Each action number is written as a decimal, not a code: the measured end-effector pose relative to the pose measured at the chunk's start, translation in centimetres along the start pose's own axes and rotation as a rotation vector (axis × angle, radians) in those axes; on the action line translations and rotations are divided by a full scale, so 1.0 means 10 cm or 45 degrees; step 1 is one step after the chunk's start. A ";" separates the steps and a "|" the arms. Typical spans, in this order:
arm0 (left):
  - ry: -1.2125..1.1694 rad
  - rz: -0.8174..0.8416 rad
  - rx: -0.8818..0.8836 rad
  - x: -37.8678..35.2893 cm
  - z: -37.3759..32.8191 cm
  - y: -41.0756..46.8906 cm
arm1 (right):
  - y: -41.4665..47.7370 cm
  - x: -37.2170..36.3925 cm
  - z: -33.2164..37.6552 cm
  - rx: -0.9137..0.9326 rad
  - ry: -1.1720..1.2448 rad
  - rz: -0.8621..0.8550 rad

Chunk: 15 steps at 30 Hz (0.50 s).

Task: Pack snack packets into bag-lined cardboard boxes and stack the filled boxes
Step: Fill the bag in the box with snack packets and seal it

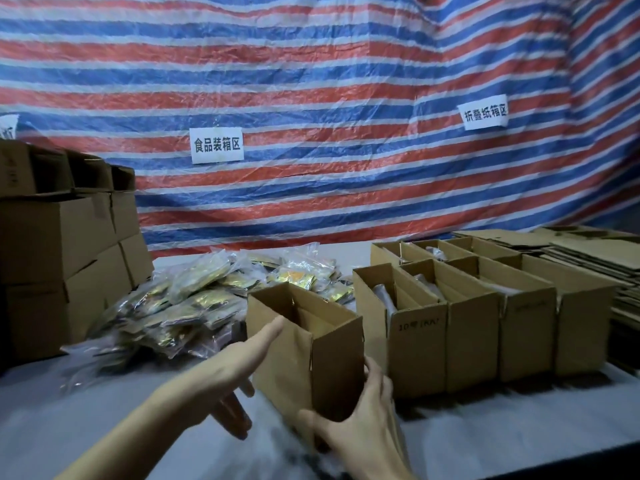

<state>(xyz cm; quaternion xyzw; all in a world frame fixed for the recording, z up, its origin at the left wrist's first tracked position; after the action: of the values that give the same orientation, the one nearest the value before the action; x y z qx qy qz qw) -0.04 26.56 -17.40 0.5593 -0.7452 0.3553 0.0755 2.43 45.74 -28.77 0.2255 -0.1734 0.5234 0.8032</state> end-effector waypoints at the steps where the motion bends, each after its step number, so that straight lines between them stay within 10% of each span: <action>1: -0.080 0.081 -0.011 -0.06 -0.02 0.03 | -0.02 0.03 0.00 0.005 -0.043 0.029; 15: -0.478 0.276 -0.066 -0.45 -0.34 0.82 | -0.16 0.52 0.02 0.068 -0.251 0.160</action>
<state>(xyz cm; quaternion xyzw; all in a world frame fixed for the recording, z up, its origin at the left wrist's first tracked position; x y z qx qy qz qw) -6.66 33.16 -20.78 0.5302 -0.8108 0.2317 -0.0887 5.93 49.04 -26.19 0.2861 -0.2514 0.5522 0.7416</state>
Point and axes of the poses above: each hand's wrist, its own y-axis towards the middle knuckle, its own x-axis out of the back of the hand, z = x × y, the point moved 3 cm from there along y, towards the middle knuckle, and after that the axes turned 6 degrees about x, right-handed, at the moved point
